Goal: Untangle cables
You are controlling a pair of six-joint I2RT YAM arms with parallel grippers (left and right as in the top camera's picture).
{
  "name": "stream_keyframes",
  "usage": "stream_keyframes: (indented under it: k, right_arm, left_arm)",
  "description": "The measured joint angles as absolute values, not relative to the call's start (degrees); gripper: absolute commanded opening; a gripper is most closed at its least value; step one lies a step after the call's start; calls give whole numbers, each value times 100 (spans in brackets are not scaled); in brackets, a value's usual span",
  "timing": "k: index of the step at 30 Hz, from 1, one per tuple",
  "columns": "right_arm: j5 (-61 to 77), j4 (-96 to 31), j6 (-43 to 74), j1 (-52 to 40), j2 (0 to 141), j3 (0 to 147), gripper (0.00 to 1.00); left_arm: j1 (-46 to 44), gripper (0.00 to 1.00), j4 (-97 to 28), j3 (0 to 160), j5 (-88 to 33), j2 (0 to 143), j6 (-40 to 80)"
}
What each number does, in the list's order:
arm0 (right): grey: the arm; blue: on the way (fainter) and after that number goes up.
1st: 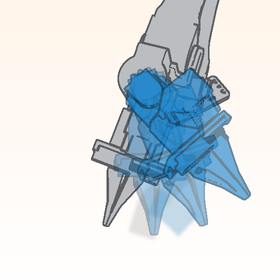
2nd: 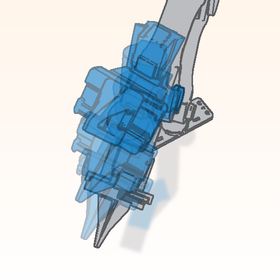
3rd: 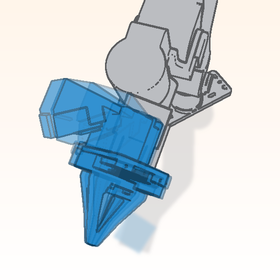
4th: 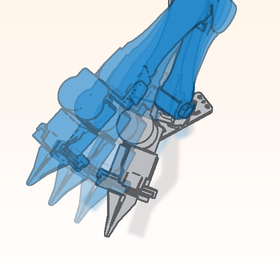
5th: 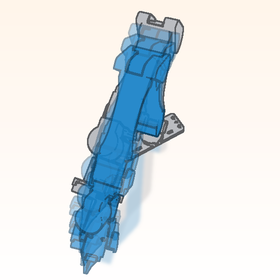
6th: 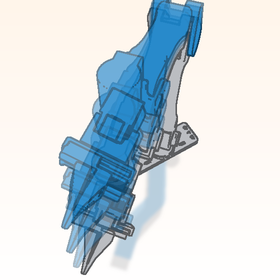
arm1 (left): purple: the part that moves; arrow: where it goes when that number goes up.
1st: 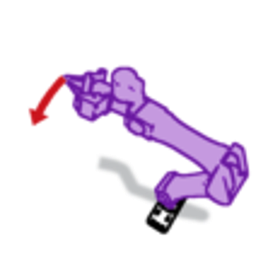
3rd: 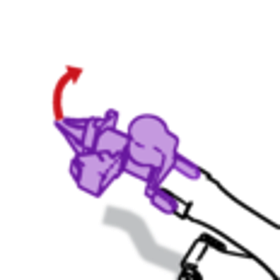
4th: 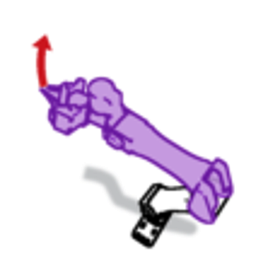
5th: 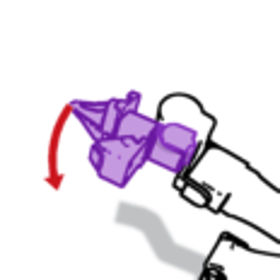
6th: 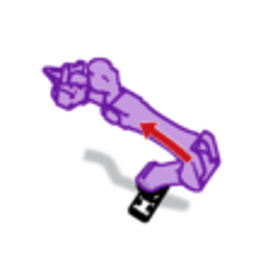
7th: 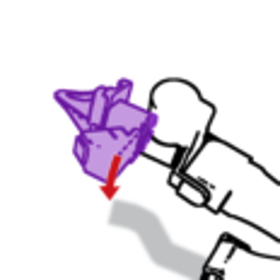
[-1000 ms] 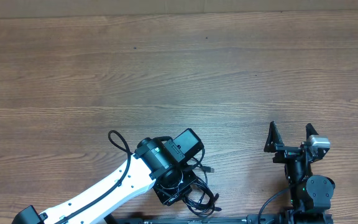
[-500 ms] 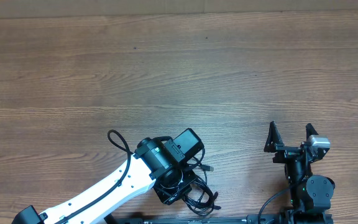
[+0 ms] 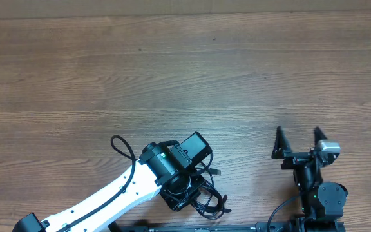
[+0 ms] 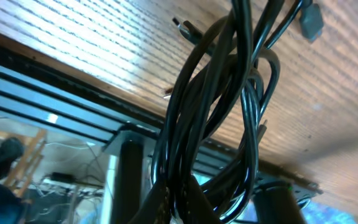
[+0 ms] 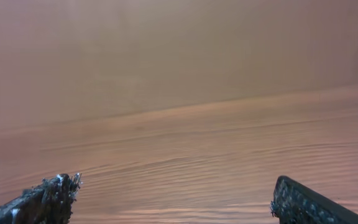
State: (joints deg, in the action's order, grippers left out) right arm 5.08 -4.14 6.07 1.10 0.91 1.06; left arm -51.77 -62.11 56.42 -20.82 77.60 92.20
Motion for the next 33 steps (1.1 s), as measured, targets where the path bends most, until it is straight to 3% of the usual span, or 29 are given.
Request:
stream_keyframes:
  k: [11,17,21,27,33]
  right_arm:
    - [3664,-364,4187,110,91,106,100]
    - [4545,-272,5059,110,91,106,100]
    - [4803,-10,5297,110,91,106,100]
    - [5098,-128,5986,110,360,294,100]
    - [5662,-156,6554,108,1319,757,100]
  left_arm:
    - [-5006,4,-5911,5642,-1612,7760,9144]
    - [-4222,4,-5902,5642,-1422,7760,8337]
    - [-3105,4,-5454,5642,-1776,7760,7231]
    - [-1485,4,-4318,5664,-3776,7760,4917]
    - [-1153,4,-3907,5664,-4969,7760,3155]
